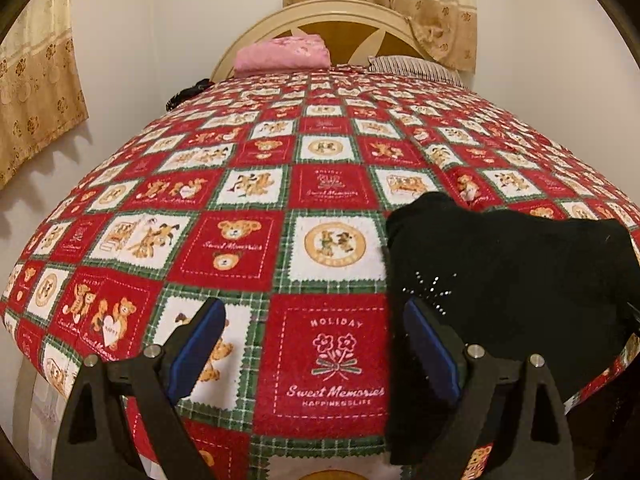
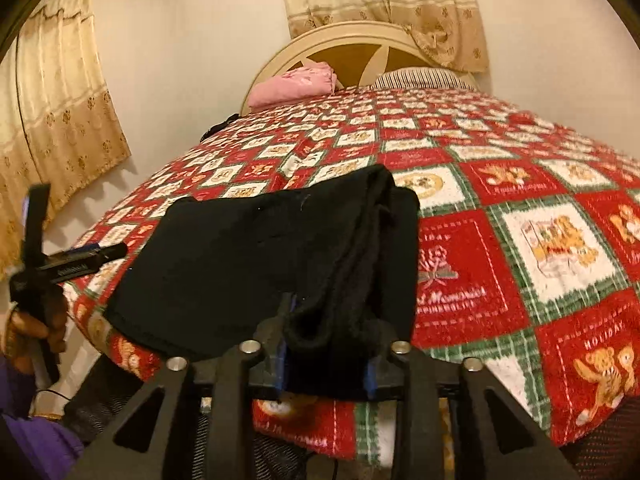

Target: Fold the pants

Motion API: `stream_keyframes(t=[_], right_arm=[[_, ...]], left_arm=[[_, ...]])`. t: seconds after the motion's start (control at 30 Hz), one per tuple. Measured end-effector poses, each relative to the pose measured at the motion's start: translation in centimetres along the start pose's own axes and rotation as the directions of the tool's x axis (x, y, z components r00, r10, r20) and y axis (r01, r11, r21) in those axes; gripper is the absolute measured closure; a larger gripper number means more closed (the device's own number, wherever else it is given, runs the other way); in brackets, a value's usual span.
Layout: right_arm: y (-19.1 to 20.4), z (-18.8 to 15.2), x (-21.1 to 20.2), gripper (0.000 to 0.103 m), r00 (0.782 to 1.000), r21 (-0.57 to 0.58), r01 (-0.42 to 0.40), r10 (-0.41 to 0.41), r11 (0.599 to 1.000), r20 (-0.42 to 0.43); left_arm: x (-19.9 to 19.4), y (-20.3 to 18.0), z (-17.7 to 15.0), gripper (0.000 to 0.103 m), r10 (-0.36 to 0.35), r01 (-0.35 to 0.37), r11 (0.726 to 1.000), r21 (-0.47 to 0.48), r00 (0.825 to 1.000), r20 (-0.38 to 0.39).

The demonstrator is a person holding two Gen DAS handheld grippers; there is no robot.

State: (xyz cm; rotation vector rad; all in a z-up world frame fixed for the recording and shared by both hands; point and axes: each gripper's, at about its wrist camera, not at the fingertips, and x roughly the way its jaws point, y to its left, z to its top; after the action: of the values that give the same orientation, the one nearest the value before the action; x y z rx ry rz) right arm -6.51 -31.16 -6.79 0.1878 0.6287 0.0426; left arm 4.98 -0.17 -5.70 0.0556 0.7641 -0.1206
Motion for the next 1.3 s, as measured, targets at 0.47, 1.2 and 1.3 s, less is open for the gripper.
stream_keyframes(t=[0.47, 1.2, 1.3], right_arm=[[4.4, 2.1, -4.2, 0.067, 0.991, -0.076, -0.042, 0.051, 0.996, 0.122], [13.6, 1.3, 4.2, 0.067, 0.945, -0.129, -0.326, 0.318, 0.937, -0.075], [14.4, 1.4, 5.5, 0.067, 0.929, -0.123, -0.367, 0.356, 0.922, -0.105]], left_arm=[[-0.8, 0.9, 0.8, 0.01, -0.012, 0.011, 0.999, 0.031, 0.999, 0.045], [-0.3, 1.2, -4.0, 0.01, -0.063, 0.063, 0.982, 0.18, 0.998, -0.008], [-0.3, 2.2, -3.6, 0.01, -0.05, 0.05, 0.989, 0.141, 0.999, -0.005]])
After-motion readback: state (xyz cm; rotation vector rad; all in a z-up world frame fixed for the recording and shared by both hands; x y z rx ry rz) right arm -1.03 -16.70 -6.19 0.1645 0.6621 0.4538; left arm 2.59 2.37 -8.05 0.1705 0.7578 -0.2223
